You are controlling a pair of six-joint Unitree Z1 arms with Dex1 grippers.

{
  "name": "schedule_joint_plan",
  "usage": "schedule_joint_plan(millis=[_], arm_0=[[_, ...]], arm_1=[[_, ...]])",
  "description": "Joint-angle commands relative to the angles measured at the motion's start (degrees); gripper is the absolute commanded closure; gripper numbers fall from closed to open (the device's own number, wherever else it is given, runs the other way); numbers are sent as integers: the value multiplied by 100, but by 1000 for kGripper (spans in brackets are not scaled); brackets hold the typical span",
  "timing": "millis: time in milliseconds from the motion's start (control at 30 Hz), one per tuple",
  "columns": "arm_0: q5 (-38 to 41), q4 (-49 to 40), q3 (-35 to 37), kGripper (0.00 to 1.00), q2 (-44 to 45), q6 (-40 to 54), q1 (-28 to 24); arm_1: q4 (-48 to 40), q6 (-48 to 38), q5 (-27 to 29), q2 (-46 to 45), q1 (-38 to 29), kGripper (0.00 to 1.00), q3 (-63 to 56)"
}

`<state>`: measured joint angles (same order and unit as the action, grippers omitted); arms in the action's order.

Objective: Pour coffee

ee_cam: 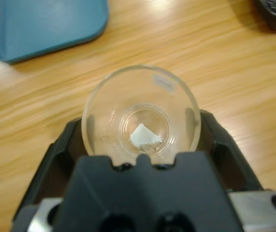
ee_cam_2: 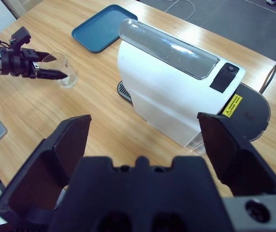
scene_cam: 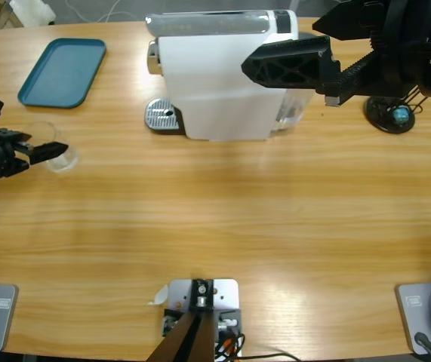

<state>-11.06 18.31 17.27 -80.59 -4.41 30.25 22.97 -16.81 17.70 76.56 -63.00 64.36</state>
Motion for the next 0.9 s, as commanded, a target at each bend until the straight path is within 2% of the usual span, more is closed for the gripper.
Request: schedule_joint_plan(millis=[33,133,233,367,600,900], arm_0=[[1743,85,385,1000,446,1470,-497],[2245,85,638,1000,254,2347,-779],[3119,83,968,1000,-243,3243,-1106],[3787,85,1457,1000,-1017,3707,-1195],[3594,153,2005,1000,-1692,3957,-1153],[3594,211,2744,1000,-2312,3859,-726]], arm_1=[[-63,-68,69,14,106,0,-259],[-45,-63,13,-60,227,0,-282],[39,72,-3,-150,347,0,-250],[285,480,25,-410,456,0,-71],[880,635,-21,-860,456,0,-55],[1080,607,-214,-1602,456,0,-727]])
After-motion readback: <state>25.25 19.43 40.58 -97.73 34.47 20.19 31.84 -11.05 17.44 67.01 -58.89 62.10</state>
